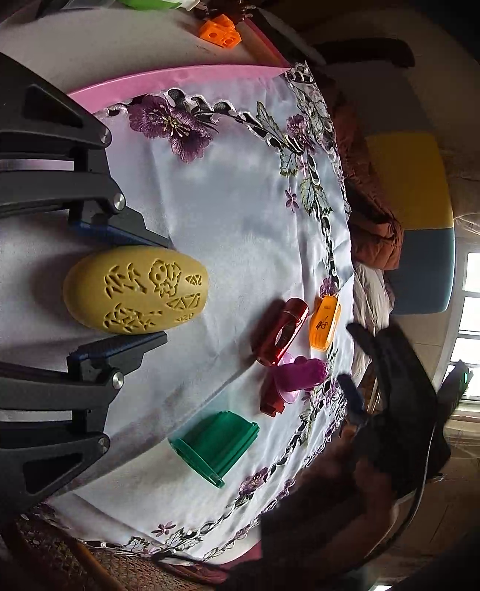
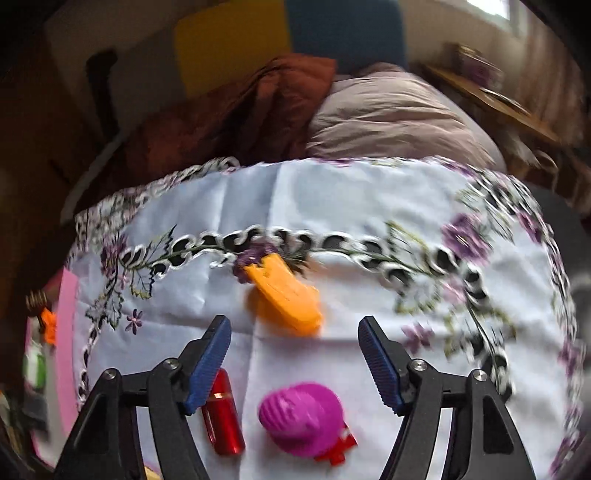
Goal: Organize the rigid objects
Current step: 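Reach for and grasp the orange clip with the right tool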
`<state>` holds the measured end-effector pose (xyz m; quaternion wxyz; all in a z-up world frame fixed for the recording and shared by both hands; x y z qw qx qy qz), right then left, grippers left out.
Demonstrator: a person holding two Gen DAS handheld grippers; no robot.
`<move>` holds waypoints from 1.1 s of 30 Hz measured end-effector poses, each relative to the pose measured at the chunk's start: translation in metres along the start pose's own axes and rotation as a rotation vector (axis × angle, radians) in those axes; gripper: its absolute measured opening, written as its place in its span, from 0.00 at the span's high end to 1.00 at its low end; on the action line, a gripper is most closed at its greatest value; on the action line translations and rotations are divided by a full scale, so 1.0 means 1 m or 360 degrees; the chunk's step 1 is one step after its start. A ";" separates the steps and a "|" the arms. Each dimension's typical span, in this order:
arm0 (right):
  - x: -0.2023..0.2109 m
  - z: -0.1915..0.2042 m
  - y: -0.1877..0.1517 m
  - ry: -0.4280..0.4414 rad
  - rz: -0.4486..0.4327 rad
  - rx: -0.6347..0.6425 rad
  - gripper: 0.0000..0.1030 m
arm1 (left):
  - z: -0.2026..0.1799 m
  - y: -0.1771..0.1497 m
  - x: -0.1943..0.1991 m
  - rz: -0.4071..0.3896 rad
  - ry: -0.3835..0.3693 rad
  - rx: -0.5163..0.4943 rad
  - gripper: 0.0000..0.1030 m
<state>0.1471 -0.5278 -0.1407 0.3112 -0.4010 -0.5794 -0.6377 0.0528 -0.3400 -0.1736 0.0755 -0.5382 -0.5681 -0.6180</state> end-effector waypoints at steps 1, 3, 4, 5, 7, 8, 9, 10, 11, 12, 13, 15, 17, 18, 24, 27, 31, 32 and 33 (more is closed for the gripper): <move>-0.008 0.004 0.005 -0.0017 0.0041 0.0058 0.23 | 0.000 0.000 0.000 0.0000 -0.0003 0.0003 0.58; -0.026 0.009 0.011 -0.0081 0.0120 0.0150 0.22 | 0.000 0.000 0.000 0.0001 -0.0009 0.0008 0.58; -0.035 0.010 0.013 -0.0107 0.0151 0.0184 0.23 | 0.000 0.000 0.000 0.0001 -0.0013 0.0012 0.58; -0.043 0.012 0.013 -0.0127 0.0175 0.0206 0.36 | 0.000 0.000 0.000 0.0001 -0.0017 0.0015 0.58; -0.053 0.013 0.007 -0.0107 0.0237 0.0202 0.70 | 0.000 0.000 0.001 0.0003 -0.0025 0.0020 0.58; -0.053 0.015 0.005 -0.0084 0.0241 0.0190 0.83 | 0.001 0.001 0.000 0.0004 -0.0029 0.0024 0.58; -0.050 0.016 0.004 -0.0099 0.0223 0.0201 0.86 | 0.001 0.001 0.000 0.0004 -0.0030 0.0025 0.58; -0.046 0.016 0.003 -0.0115 0.0203 0.0216 0.93 | 0.001 0.000 0.000 0.0002 -0.0030 0.0024 0.58; -0.041 0.016 0.002 -0.0122 0.0187 0.0218 0.93 | 0.001 0.000 0.000 0.0001 -0.0029 0.0023 0.58; -0.034 0.014 0.001 -0.0140 0.0162 0.0218 0.94 | 0.001 0.000 0.000 0.0001 -0.0028 0.0023 0.58; -0.024 0.013 0.000 -0.0169 0.0138 0.0217 0.94 | 0.001 0.000 0.000 0.0001 -0.0027 0.0022 0.58; -0.007 0.001 -0.004 -0.0211 0.0099 0.0189 0.95 | 0.001 0.000 0.000 0.0000 -0.0026 0.0022 0.58; 0.009 -0.015 -0.012 -0.0227 0.0083 0.0135 0.95 | 0.001 0.000 0.000 -0.0002 -0.0021 0.0018 0.58; 0.017 -0.024 -0.017 -0.0228 0.0077 0.0099 0.95 | 0.001 0.000 0.000 -0.0003 -0.0019 0.0017 0.58; 0.033 -0.063 -0.060 -0.0184 0.0140 -0.0077 0.96 | 0.001 0.000 0.001 -0.0008 -0.0005 0.0021 0.58; 0.034 -0.071 -0.076 -0.0152 0.0155 -0.0133 0.96 | 0.001 0.000 0.001 -0.0007 -0.0003 0.0026 0.58; 0.036 -0.062 -0.065 -0.0013 0.0059 -0.0211 0.79 | 0.001 0.000 0.001 -0.0008 0.0000 0.0025 0.58; 0.034 -0.059 -0.060 0.0032 0.0039 -0.0260 0.41 | 0.001 0.000 0.001 -0.0008 0.0000 0.0026 0.58; 0.034 -0.057 -0.052 0.0042 0.0005 -0.0307 0.22 | 0.001 0.000 0.001 -0.0008 0.0000 0.0025 0.58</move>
Point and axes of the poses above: each gripper's, at about its wrist camera, not at the fingertips, and x roughly against the way its jaws point, z to its left, y to its top, the point moved 10 cm from there along -x, roughly the way its jaws point, and after that the axes turned 14 degrees about x, right-handed, at the moved point
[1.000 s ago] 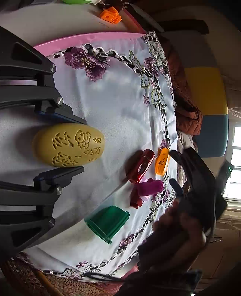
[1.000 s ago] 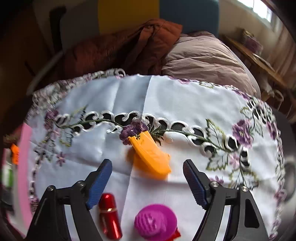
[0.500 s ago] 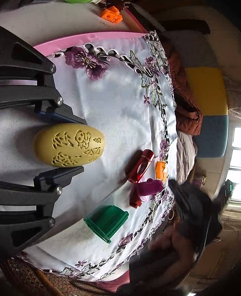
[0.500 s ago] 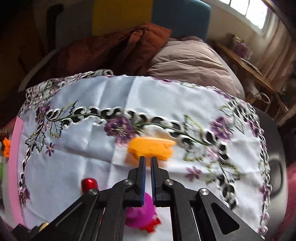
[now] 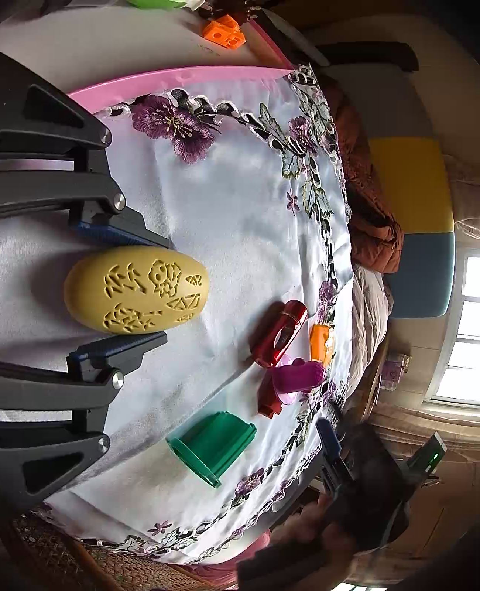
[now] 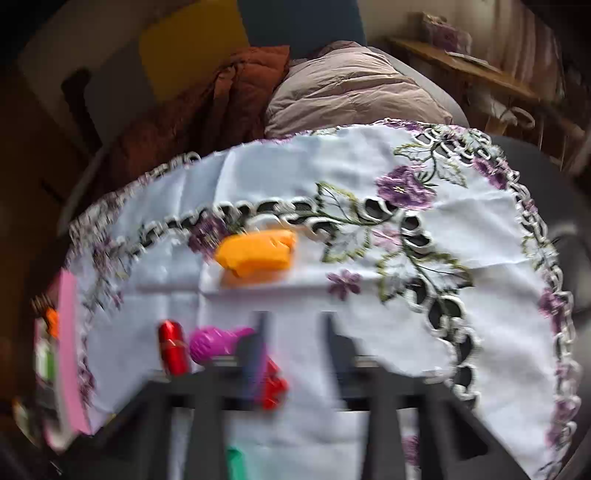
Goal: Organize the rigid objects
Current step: 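Reach for and grasp the orange clip with the right tool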
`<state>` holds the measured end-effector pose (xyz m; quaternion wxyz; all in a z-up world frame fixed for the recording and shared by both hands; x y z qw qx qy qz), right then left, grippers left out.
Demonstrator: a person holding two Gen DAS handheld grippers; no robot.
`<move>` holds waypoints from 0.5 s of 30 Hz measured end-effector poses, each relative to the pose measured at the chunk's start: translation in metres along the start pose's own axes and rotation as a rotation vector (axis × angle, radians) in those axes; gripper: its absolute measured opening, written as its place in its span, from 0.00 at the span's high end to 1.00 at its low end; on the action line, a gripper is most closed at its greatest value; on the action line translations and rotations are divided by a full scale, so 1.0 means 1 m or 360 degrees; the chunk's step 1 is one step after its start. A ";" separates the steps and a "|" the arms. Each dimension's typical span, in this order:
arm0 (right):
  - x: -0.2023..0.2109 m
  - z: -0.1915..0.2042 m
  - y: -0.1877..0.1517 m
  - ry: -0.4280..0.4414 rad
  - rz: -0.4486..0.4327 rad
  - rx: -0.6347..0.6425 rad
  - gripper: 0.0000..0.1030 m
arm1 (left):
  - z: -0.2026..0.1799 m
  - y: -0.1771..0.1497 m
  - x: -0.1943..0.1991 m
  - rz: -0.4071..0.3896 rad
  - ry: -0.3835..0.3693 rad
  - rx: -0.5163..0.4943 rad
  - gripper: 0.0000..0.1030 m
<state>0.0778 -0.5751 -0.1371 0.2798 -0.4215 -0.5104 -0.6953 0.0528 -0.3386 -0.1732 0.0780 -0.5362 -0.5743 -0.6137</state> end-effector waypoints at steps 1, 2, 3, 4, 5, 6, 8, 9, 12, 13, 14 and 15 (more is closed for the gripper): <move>0.000 0.003 0.009 -0.0013 -0.0051 -0.0007 0.04 | 0.000 0.000 0.000 0.0000 -0.0002 0.0001 0.58; 0.000 0.008 0.018 -0.0035 -0.0103 0.0017 0.04 | 0.000 0.000 0.000 0.0001 -0.0004 0.0003 0.58; -0.002 0.015 0.026 -0.0044 -0.0122 0.0059 0.04 | 0.000 0.000 0.000 0.0002 -0.0008 0.0006 0.58; -0.007 0.023 0.033 -0.0037 -0.0113 0.0108 0.04 | 0.000 0.000 0.000 0.0004 -0.0013 0.0009 0.58; -0.012 0.031 0.038 -0.0029 -0.0096 0.0162 0.04 | 0.000 0.000 0.000 0.0005 -0.0015 0.0012 0.58; -0.021 0.039 0.044 -0.0047 -0.0064 0.0239 0.04 | 0.000 0.000 0.000 0.0005 -0.0016 0.0013 0.58; -0.035 0.048 0.053 -0.0117 -0.0012 0.0373 0.04 | 0.000 0.000 0.000 0.0004 -0.0021 0.0017 0.58; -0.043 0.049 0.056 -0.0133 0.0010 0.0415 0.04 | 0.001 0.000 0.000 0.0005 -0.0025 0.0020 0.58; -0.071 0.048 0.056 -0.0164 0.0126 0.0466 0.07 | 0.001 0.001 -0.001 0.0009 -0.0036 0.0028 0.58; -0.079 0.045 0.054 -0.0194 0.0161 0.0465 0.39 | 0.001 0.001 -0.001 0.0009 -0.0038 0.0031 0.58; -0.082 0.044 0.054 -0.0207 0.0153 0.0457 0.46 | 0.001 0.001 -0.001 0.0010 -0.0040 0.0032 0.58; -0.077 0.045 0.058 -0.0197 0.0087 0.0462 0.53 | 0.001 0.001 -0.001 0.0009 -0.0042 0.0033 0.58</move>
Point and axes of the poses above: each gripper's, at about its wrist camera, not at the fingertips, and x roughly against the way its jaws point, z to its left, y to its top, the point moved 10 cm from there along -x, roughly the way its jaws point, and after that the axes turned 14 degrees about x, right-handed, at the moved point
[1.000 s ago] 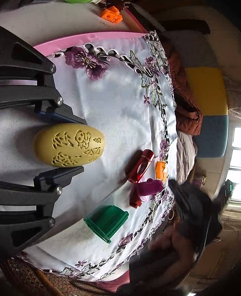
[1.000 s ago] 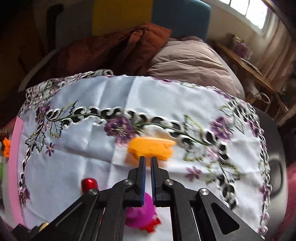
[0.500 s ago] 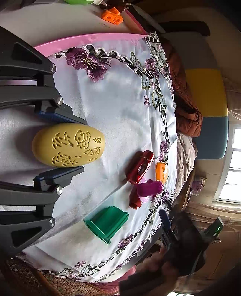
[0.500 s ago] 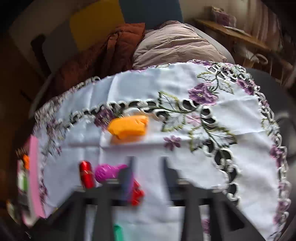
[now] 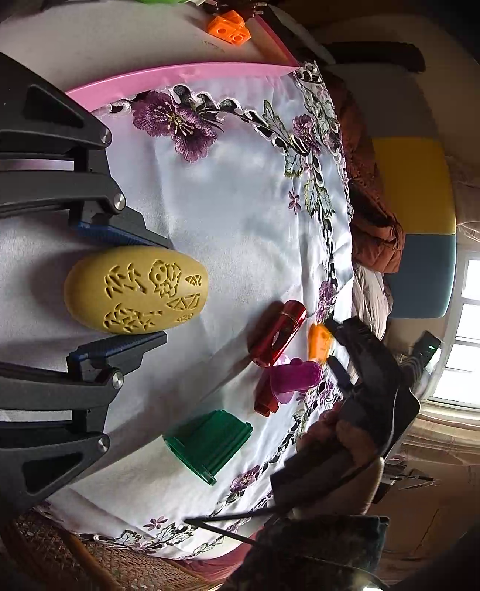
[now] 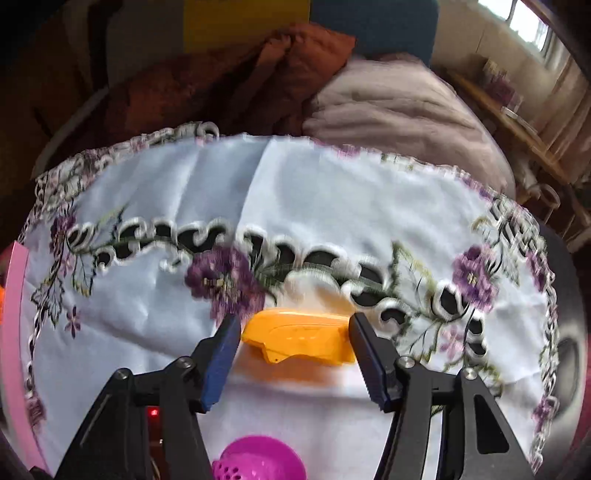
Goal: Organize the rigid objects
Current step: 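Reach for and grasp the orange clip with the right tool, then carry the yellow egg toward the tray with the left tool while the right tool holds the orange clip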
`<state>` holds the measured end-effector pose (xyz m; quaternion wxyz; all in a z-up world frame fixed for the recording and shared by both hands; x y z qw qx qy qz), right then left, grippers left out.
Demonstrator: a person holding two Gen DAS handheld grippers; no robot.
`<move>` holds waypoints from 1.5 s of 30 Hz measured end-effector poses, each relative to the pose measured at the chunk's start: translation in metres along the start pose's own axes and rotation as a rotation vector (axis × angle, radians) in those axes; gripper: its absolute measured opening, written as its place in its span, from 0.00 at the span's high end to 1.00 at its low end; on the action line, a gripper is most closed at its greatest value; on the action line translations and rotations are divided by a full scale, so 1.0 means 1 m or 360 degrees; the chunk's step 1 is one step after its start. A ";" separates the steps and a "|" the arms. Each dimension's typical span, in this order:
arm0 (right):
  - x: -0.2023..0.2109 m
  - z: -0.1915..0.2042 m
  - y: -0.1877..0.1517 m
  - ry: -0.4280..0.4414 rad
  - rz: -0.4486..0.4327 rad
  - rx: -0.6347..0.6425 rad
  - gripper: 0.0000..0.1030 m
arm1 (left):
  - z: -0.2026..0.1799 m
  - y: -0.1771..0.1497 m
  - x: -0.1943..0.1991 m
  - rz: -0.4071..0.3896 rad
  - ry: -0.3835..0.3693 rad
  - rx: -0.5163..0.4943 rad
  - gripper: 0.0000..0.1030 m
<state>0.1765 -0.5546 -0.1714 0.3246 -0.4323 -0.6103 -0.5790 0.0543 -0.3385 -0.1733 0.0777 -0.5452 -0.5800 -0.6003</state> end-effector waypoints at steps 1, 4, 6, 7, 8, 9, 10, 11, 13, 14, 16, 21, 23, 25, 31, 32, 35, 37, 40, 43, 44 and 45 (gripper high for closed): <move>0.004 0.001 0.002 0.0021 -0.0016 -0.0014 0.65 | 0.000 0.000 0.000 -0.0001 -0.0002 0.0002 0.58; 0.016 -0.002 0.000 0.0005 -0.0042 -0.0032 0.91 | 0.000 0.000 0.000 -0.0004 0.0001 0.0001 0.58; 0.021 -0.004 -0.008 0.0067 -0.0039 -0.0065 0.89 | 0.000 0.000 0.000 -0.0004 -0.0004 0.0007 0.58; 0.023 -0.007 -0.011 0.0092 -0.0040 -0.0100 0.77 | 0.000 0.000 0.000 -0.0005 -0.0004 0.0008 0.58; 0.026 -0.013 -0.015 0.0113 -0.0046 -0.0164 0.53 | 0.000 0.000 0.000 -0.0005 -0.0006 0.0010 0.58; 0.029 -0.017 -0.018 0.0145 -0.0066 -0.0229 0.43 | 0.000 0.000 0.000 -0.0005 -0.0010 0.0016 0.58; 0.033 -0.023 -0.020 0.0177 -0.0091 -0.0295 0.33 | 0.001 0.000 0.001 -0.0005 -0.0013 0.0020 0.58; 0.035 -0.027 -0.022 0.0189 -0.0101 -0.0337 0.32 | 0.001 0.000 0.001 -0.0006 -0.0014 0.0023 0.58; 0.036 -0.033 -0.024 0.0184 -0.0100 -0.0368 0.28 | 0.001 0.001 0.001 -0.0006 -0.0013 0.0023 0.58; 0.037 -0.034 -0.024 0.0179 -0.0103 -0.0352 0.23 | 0.001 0.001 0.001 -0.0006 -0.0013 0.0023 0.58; 0.038 -0.031 -0.019 0.0178 -0.0114 -0.0278 0.17 | 0.001 0.001 0.001 -0.0005 -0.0016 0.0025 0.58; 0.023 -0.016 -0.013 0.0165 -0.0058 -0.0054 0.09 | 0.001 0.001 0.001 -0.0008 -0.0008 0.0017 0.58; 0.011 -0.010 -0.010 0.0163 -0.0026 -0.0001 0.09 | 0.001 0.000 0.001 -0.0008 -0.0009 0.0018 0.58; -0.002 -0.010 -0.009 0.0137 0.0005 0.0024 0.18 | 0.001 0.000 0.000 -0.0005 -0.0012 0.0019 0.58; -0.011 -0.008 -0.016 0.0130 0.0019 0.0032 0.35 | 0.001 0.001 0.000 -0.0007 -0.0011 0.0020 0.58; -0.008 -0.010 -0.019 0.0107 0.0017 0.0031 0.35 | 0.001 0.001 0.000 -0.0006 -0.0012 0.0021 0.58; 0.007 -0.020 -0.026 0.0030 -0.0005 0.0006 0.36 | 0.001 0.001 0.000 -0.0006 -0.0016 0.0024 0.58; 0.021 -0.033 -0.032 -0.0059 -0.0001 -0.0047 0.35 | 0.001 0.001 0.000 -0.0008 -0.0010 0.0019 0.58; 0.044 -0.050 -0.051 -0.0164 -0.0006 -0.0173 0.35 | 0.000 0.001 0.000 -0.0009 -0.0002 0.0011 0.58; 0.057 -0.054 -0.081 -0.0171 0.0038 -0.0296 0.35 | 0.000 0.001 0.000 -0.0010 0.0004 0.0006 0.58; 0.058 -0.054 -0.092 -0.0168 0.0052 -0.0329 0.35 | 0.000 0.001 0.000 -0.0011 0.0009 0.0002 0.58; 0.058 -0.053 -0.101 -0.0170 0.0069 -0.0353 0.35 | -0.001 0.001 0.000 -0.0012 0.0016 -0.0004 0.58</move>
Point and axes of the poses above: each gripper's, at about its wrist camera, not at the fingertips, and x roughly against the way its jaws point, z to its left, y to its top, the point moved 10 cm from there along -x, roughly the way its jaws point, and after that the axes turned 14 degrees about x, right-handed, at the moved point
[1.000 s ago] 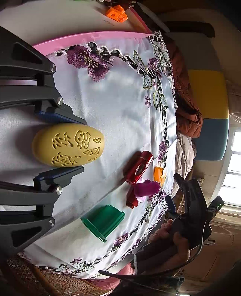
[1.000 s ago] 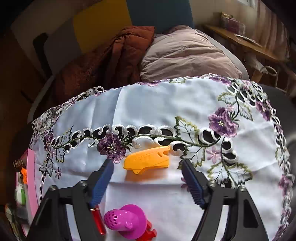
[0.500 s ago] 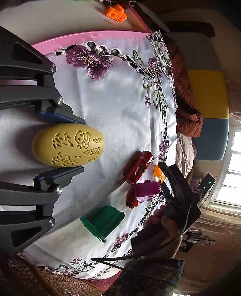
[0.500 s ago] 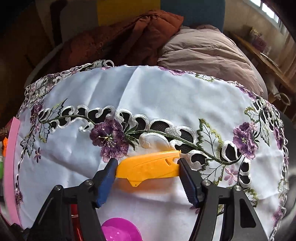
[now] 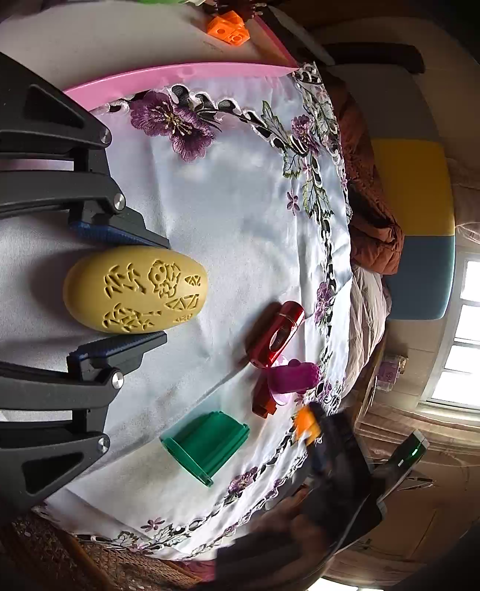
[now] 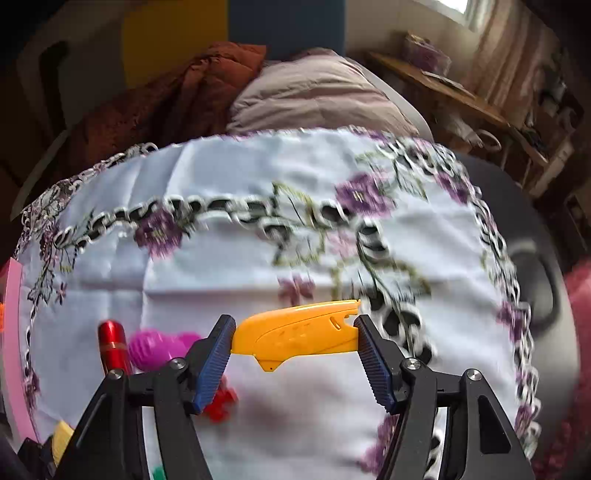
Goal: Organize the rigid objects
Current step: 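Carry the yellow egg toward the tray with the left tool while the right tool holds the orange clip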
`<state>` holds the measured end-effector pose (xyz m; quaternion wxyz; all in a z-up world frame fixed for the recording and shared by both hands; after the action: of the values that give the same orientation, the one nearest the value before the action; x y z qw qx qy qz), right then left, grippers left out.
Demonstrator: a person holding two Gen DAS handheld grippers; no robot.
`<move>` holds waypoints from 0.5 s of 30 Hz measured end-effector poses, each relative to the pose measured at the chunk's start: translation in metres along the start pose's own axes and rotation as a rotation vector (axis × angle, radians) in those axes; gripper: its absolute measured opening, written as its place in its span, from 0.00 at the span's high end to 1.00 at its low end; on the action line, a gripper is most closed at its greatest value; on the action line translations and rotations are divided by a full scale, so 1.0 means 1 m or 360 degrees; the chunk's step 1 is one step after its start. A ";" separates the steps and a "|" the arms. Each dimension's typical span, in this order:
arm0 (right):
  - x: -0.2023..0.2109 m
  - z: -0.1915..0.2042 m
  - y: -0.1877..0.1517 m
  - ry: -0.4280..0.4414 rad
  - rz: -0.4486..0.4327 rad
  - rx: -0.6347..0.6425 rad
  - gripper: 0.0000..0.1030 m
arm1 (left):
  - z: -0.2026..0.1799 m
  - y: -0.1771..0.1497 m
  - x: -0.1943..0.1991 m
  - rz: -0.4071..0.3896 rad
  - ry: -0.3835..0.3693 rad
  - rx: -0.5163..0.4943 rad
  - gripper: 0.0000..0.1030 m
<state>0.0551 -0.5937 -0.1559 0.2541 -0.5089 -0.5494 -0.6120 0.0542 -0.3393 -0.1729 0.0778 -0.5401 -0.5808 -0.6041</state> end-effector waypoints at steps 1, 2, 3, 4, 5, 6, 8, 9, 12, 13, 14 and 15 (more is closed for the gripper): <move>-0.002 -0.001 -0.009 0.0003 0.0023 -0.0027 0.35 | 0.000 0.000 0.000 0.0001 0.0009 -0.0007 0.58; -0.006 0.000 -0.016 0.0016 0.0043 -0.0052 0.35 | -0.001 0.000 0.000 0.0004 0.0020 -0.0017 0.58; -0.010 0.001 -0.023 0.0032 0.0059 -0.0069 0.35 | -0.002 0.001 0.000 0.0010 0.0029 -0.0025 0.58; -0.015 0.002 -0.027 0.0030 0.0086 -0.0064 0.36 | -0.001 0.001 0.001 0.0018 0.0031 -0.0023 0.58; -0.018 0.004 -0.027 0.0020 0.0101 -0.0042 0.36 | -0.001 0.001 0.001 0.0028 0.0032 -0.0017 0.58; -0.020 0.008 -0.026 0.0026 0.0097 -0.0022 0.36 | -0.001 0.002 0.001 0.0037 0.0033 -0.0005 0.58; -0.024 0.013 -0.025 0.0030 0.0094 0.0008 0.36 | 0.001 0.004 0.005 0.0048 0.0047 0.0029 0.58; -0.028 0.015 -0.026 0.0059 0.0113 -0.0004 0.36 | 0.001 0.005 0.008 0.0040 0.0045 0.0039 0.58; -0.032 0.015 -0.028 0.0107 0.0124 -0.0028 0.36 | 0.002 0.011 0.019 0.0014 0.0043 0.0066 0.58; -0.032 0.015 -0.028 0.0107 0.0122 -0.0025 0.36 | 0.002 0.012 0.023 0.0004 0.0041 0.0077 0.58; -0.032 0.015 -0.028 0.0103 0.0123 -0.0024 0.36 | 0.003 0.014 0.027 -0.0006 0.0044 0.0084 0.58; -0.033 0.015 -0.028 0.0101 0.0122 -0.0022 0.36 | 0.004 0.015 0.030 -0.0007 0.0051 0.0096 0.58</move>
<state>0.0475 -0.5801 -0.1987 0.2911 -0.5118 -0.5169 -0.6215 0.0550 -0.3242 -0.1425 0.1019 -0.5265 -0.5986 -0.5951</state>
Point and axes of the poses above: each gripper's, at about its wrist camera, not at the fingertips, and x roughly against the way its jaws point, z to its left, y to its top, the point moved 10 cm from there along -x, roughly the way its jaws point, and after that the axes turned 14 degrees about x, right-handed, at the moved point
